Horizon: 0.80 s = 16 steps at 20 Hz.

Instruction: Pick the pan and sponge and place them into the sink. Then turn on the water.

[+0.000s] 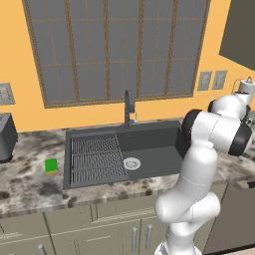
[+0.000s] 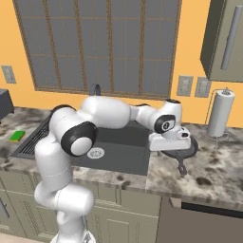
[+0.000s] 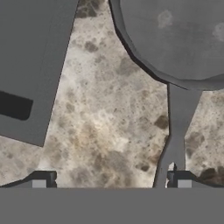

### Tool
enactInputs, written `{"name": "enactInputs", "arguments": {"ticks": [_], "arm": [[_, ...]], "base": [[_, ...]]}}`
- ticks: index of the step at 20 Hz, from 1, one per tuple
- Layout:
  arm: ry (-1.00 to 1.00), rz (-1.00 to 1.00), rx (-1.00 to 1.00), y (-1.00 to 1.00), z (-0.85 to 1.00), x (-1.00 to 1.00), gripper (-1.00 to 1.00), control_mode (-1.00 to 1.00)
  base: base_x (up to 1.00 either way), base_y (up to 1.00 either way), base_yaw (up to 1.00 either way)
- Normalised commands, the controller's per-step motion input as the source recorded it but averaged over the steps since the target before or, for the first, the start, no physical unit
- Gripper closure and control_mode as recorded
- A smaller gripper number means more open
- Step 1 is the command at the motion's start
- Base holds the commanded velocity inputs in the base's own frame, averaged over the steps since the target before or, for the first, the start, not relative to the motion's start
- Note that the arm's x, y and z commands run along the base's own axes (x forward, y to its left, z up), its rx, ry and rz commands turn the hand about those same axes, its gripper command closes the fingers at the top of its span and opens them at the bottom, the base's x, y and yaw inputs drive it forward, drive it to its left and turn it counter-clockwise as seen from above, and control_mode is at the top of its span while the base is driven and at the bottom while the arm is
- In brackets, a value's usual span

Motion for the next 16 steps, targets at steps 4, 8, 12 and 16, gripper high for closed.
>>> {"name": "enactInputs", "arguments": {"ticks": [4, 8, 12, 16], "arm": [[0.0, 0.01, 0.01, -0.17, -0.14, 0.13, -1.0, -1.0], [0.0, 0.02, 0.05, -0.18, -0.16, 0.13, -1.0, -1.0], [0.0, 0.03, 0.04, -0.21, -0.14, 0.1, -1.0, -1.0], [0.0, 0.03, 0.02, -0.22, -0.1, 0.1, -1.0, -1.0]], "base": [[0.0, 0.0, 0.0], [0.0, 0.0, 0.0], [0.0, 0.0, 0.0], [0.0, 0.0, 0.0]]}}
